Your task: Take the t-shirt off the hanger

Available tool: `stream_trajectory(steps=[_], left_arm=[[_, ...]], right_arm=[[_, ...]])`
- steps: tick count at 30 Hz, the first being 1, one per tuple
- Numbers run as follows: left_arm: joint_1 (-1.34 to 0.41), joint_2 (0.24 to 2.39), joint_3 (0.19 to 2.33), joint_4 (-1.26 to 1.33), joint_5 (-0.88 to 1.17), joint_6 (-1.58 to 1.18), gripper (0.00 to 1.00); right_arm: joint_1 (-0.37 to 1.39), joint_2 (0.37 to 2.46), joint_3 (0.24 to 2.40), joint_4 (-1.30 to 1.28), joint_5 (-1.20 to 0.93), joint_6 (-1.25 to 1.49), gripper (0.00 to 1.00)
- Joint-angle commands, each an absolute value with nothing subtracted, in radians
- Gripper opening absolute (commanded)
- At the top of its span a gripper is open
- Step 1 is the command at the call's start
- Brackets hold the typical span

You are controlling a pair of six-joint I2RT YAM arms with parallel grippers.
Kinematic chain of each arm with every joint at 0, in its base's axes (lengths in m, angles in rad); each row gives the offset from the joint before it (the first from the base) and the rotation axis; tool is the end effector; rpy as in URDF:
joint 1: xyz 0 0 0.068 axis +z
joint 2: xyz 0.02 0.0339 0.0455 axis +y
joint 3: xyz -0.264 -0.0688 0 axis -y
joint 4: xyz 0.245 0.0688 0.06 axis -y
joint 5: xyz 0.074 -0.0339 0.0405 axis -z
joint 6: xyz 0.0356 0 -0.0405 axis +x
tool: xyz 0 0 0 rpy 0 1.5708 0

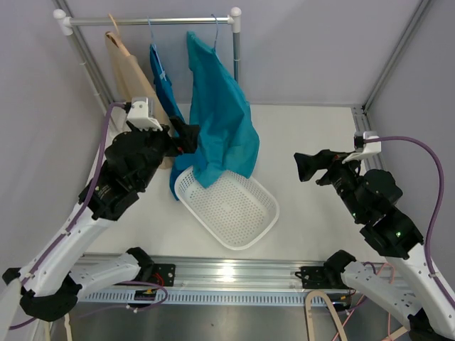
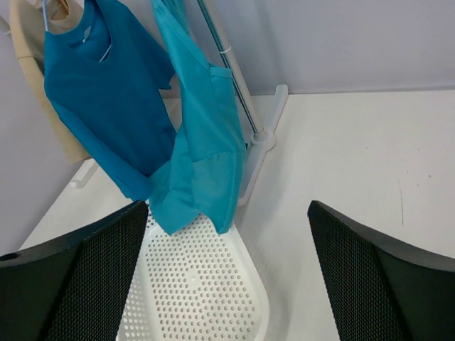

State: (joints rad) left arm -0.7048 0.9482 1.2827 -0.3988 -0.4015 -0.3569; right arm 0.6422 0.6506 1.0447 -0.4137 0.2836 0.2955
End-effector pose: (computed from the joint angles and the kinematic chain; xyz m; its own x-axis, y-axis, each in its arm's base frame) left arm 0.1494 -0.1088 0.4582 -0.1504 -0.2942 -0.9438 0.2633 0.9083 -0.3251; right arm 0.1031 0.0647 0.4208 -0.1172 0.2615 -0.9581 -0.3312 0.8992 0.2859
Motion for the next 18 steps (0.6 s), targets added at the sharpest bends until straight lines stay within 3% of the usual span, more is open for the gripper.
stream_trajectory(steps=[1,7,16,17,18], left_arm=[[-0.709,0.972,1.299,-0.330,-0.449,-0.305,1.00],[-0.709,1.116,1.367,-0.200,-0.531,-0.175,0.99],[-0.704,1.635,1.926,-0.123,-0.629,-0.002,0.99],[-0.700,1.752,2.098,-0.147,-0.650,0.049,0.99],[-0.699,1.753,2.100,-0.147,-0.650,0.049,0.99]], right_arm=[[0.647,0.650,1.034,-0.376,0.298,0.298,1.00],[0.647,0.660,1.032,-0.359,0.275,0.296,1.00],[0.647,0.669,1.054,-0.376,0.261,0.310,1.00],[0.646,0.661,1.048,-0.376,0.262,0.313,1.00],[0.646,0.661,1.048,-0.376,0.262,0.313,1.00]])
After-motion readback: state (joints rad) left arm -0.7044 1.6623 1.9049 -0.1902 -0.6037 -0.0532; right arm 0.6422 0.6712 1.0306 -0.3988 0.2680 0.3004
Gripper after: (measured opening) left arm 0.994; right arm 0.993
